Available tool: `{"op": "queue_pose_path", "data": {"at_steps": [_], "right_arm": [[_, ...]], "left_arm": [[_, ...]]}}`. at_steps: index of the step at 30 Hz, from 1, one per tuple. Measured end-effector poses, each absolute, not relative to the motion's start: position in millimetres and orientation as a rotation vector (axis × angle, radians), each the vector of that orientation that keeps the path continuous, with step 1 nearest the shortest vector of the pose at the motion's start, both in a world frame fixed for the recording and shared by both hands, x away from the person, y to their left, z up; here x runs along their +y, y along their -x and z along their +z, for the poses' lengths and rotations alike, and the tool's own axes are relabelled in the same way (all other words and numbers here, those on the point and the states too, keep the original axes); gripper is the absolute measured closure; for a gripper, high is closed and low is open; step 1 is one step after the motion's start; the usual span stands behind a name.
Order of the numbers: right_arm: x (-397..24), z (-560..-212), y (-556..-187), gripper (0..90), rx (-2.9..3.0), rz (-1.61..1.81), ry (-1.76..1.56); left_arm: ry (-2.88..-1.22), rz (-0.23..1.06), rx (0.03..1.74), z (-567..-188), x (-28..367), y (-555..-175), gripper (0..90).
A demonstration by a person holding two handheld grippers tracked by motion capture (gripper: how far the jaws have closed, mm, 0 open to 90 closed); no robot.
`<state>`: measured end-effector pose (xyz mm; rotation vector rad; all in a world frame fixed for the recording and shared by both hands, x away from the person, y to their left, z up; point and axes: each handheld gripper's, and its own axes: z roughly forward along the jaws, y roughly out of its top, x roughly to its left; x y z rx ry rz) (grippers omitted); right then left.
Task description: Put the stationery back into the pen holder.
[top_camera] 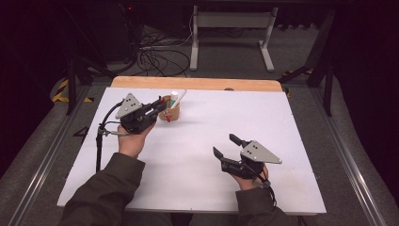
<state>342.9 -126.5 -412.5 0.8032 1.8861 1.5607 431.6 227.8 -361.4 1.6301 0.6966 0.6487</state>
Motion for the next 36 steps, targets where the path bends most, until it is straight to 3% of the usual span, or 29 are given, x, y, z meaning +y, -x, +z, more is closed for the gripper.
{"op": "queue_pose_path", "data": {"at_steps": [36], "right_arm": [[-159.6, -420.5, -350.2, 20.2, 1.864, 1.55, -0.888]], "left_arm": [[-1.542, 0.719, 0.809, -379.5, 225.4, -480.0, 79.6]]}}
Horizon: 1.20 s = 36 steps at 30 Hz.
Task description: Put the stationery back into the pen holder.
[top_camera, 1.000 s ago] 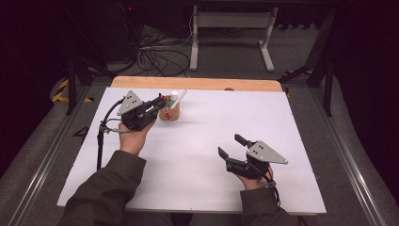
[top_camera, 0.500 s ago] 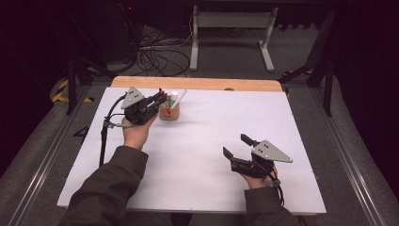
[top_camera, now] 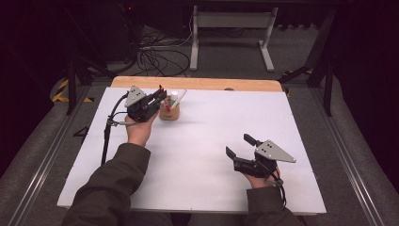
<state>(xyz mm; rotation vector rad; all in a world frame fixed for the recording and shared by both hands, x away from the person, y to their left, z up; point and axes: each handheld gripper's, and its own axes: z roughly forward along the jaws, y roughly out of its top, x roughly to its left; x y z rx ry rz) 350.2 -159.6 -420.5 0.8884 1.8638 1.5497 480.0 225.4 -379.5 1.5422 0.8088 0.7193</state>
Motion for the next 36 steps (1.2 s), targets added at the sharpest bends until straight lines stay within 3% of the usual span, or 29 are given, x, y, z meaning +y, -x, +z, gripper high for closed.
{"op": "queue_pose_path", "data": {"at_steps": [36], "right_arm": [[-160.0, -420.4, -350.3, 20.5, 1.866, 1.555, -0.893]], "left_arm": [[-1.456, 0.769, 0.809, -380.8, 225.2, -487.9, 79.6]]}}
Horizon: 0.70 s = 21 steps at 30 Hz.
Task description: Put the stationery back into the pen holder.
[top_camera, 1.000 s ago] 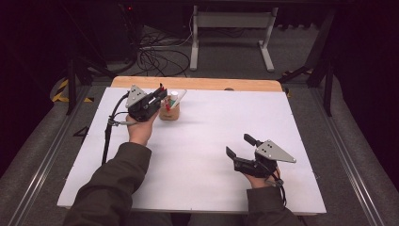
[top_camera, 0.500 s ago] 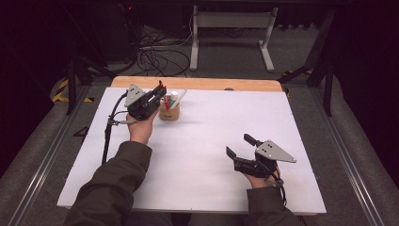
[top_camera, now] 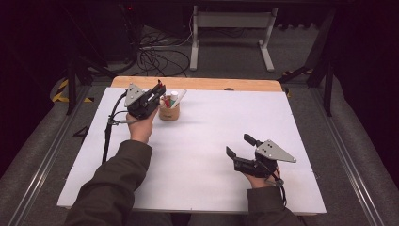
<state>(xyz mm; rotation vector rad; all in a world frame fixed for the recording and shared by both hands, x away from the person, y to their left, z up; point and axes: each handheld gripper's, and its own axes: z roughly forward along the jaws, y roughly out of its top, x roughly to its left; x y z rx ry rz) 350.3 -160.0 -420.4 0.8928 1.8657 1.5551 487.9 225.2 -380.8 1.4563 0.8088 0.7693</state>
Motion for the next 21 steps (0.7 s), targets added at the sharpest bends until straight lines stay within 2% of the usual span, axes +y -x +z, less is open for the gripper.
{"op": "queue_pose_path", "data": {"at_steps": [21], "right_arm": [[-161.5, -420.8, -350.4, 20.6, 1.863, 1.555, -0.901]], "left_arm": [[-1.503, 0.762, 0.841, -397.2, 219.9, -500.2, 79.4]]}}
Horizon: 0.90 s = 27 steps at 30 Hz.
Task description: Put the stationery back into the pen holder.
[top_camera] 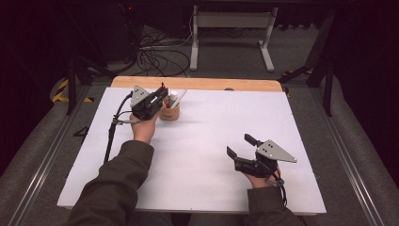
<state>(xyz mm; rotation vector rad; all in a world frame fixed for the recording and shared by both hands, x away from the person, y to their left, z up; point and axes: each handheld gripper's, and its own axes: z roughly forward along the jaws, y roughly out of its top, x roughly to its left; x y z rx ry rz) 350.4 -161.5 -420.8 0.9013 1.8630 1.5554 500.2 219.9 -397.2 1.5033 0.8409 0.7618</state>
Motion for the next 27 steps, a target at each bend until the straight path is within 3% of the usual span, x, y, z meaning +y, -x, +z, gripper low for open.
{"op": "queue_pose_path", "data": {"at_steps": [27], "right_arm": [[-162.3, -420.7, -350.8, 20.7, 1.864, 1.553, -0.902]], "left_arm": [[-1.596, 0.733, 0.882, -416.7, 211.2, -509.7, 79.3]]}}
